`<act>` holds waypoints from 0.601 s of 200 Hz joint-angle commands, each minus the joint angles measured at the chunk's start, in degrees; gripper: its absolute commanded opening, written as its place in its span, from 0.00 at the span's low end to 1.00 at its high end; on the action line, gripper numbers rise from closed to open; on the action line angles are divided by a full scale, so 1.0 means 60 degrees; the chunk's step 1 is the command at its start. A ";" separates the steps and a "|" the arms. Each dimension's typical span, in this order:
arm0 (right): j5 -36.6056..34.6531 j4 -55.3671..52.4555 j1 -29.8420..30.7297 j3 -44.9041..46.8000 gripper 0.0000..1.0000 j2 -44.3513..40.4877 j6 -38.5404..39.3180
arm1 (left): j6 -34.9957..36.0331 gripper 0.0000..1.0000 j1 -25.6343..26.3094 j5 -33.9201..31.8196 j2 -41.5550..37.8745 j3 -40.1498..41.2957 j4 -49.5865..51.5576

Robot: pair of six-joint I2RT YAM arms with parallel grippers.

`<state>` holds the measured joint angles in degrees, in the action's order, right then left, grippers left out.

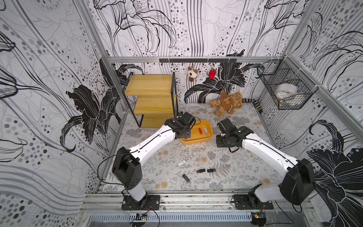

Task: Put the usb flash drive into the storage box
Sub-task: Place the USB flash in the storage box, then pick up the USB flash from the center of the board.

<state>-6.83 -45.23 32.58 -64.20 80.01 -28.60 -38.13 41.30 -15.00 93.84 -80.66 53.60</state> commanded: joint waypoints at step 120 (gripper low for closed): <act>-0.0077 -0.0415 0.0095 0.0543 0.44 -0.0883 -0.0632 | -0.1073 0.73 0.1601 0.0436 0.0058 0.4105 -0.2339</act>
<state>-6.87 -46.28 32.84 -62.04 75.99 -30.89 -44.56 50.65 -13.58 92.66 -58.15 43.31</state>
